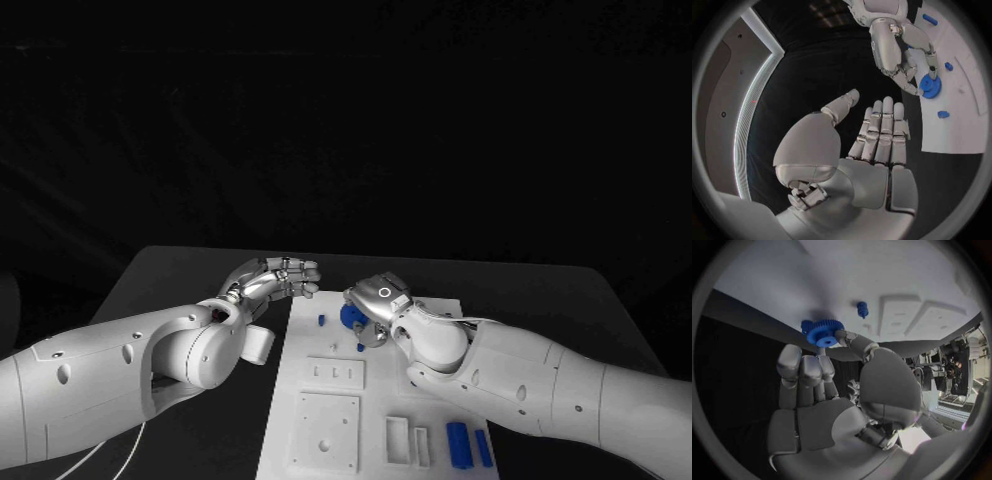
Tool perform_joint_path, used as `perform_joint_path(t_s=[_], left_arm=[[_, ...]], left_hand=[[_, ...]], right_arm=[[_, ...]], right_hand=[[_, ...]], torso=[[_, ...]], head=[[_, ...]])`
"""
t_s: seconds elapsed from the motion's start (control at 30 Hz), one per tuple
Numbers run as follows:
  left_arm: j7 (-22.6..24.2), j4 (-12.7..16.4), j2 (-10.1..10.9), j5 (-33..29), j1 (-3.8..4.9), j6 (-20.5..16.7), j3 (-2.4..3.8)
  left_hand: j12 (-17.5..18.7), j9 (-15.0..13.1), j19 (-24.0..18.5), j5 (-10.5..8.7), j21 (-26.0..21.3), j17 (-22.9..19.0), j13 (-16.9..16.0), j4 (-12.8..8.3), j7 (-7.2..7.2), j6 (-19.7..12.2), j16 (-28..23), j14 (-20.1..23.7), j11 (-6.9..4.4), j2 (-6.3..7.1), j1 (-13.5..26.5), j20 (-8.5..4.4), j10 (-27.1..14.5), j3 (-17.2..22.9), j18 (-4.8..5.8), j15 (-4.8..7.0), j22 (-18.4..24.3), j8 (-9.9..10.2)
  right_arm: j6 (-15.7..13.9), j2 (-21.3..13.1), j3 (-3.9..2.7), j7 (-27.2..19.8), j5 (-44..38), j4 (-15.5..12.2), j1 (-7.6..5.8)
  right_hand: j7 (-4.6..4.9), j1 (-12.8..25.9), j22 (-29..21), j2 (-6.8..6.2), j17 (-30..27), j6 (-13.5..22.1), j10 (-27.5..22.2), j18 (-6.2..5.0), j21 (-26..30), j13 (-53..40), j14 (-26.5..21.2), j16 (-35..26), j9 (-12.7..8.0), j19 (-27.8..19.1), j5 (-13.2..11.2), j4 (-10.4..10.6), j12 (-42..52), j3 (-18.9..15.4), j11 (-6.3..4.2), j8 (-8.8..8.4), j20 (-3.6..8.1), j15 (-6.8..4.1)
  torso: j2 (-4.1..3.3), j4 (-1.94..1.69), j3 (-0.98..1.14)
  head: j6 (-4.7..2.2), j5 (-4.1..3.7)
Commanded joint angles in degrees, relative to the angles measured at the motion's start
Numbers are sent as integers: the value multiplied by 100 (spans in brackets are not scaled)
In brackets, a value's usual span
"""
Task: Assemble the parts on the task board
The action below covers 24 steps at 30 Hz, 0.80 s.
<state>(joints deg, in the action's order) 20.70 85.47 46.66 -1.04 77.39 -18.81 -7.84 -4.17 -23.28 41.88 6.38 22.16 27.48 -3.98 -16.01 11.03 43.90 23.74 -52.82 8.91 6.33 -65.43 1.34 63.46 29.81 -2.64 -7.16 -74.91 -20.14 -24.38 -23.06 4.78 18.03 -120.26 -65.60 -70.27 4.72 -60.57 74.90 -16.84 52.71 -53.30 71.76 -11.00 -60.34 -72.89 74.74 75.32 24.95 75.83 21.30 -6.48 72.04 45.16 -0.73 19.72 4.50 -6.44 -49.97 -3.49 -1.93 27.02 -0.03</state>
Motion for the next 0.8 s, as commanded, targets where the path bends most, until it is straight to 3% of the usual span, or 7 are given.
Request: perform_joint_path(t_s=[0.03, 0.37, 0.6, 0.8], left_arm=[[43, 5, -22, 19, 10, 7, 5], [37, 8, -18, 19, 10, 4, 5], [35, 9, -19, 19, 10, 12, 5], [34, 13, -11, 19, 10, 9, 5]], left_hand=[[30, 8, 0, 13, -9, 6, 4, 23, 19, -7, -27, 9, 7, -19, 51, 26, -13, 25, -82, -25, -118, 31], [30, 9, 0, 12, -9, 7, 4, 23, 19, -7, -29, 9, 8, -17, 53, 27, -13, 25, -82, -26, -118, 31], [30, 9, -2, 12, -9, 8, 4, 19, 19, -9, -30, 9, 8, -12, 50, 27, -14, 26, -83, -26, -118, 31], [30, 10, -2, 12, -8, 9, 4, 16, 19, -9, -32, 10, 8, -10, 48, 27, -15, 28, -84, -26, -118, 32]], right_arm=[[36, 27, 7, -98, 59, 44, 11], [32, 63, 40, -175, 203, 143, 29], [35, 76, 41, -232, 321, 175, 36], [63, 41, 42, -244, 381, 178, 38]], right_hand=[[75, 44, 82, -26, 9, -526, -34, -400, -38, 8, -5, -39, 4, -30, -33, -9, -34, -7, -17, 0, 22, -53], [79, 69, 79, -27, 14, -517, -58, -400, -35, 17, -3, -54, 2, -40, -213, -42, -59, -53, -12, -13, 22, -49], [84, 108, 75, -30, 36, -480, -121, -400, -24, 45, -6, -81, 2, -69, -1765, -168, -125, -221, 1, -43, 32, -42], [91, 146, 76, -36, 42, -474, -126, -400, -25, 44, -6, -86, 3, -73, -1830, -199, -130, -297, -2, -49, 32, -41]], torso=[[0, 4, 3], [1, 5, -1], [3, 3, -2], [4, 9, -3]], head=[[8, 6], [17, 17], [19, 21], [24, 17]])
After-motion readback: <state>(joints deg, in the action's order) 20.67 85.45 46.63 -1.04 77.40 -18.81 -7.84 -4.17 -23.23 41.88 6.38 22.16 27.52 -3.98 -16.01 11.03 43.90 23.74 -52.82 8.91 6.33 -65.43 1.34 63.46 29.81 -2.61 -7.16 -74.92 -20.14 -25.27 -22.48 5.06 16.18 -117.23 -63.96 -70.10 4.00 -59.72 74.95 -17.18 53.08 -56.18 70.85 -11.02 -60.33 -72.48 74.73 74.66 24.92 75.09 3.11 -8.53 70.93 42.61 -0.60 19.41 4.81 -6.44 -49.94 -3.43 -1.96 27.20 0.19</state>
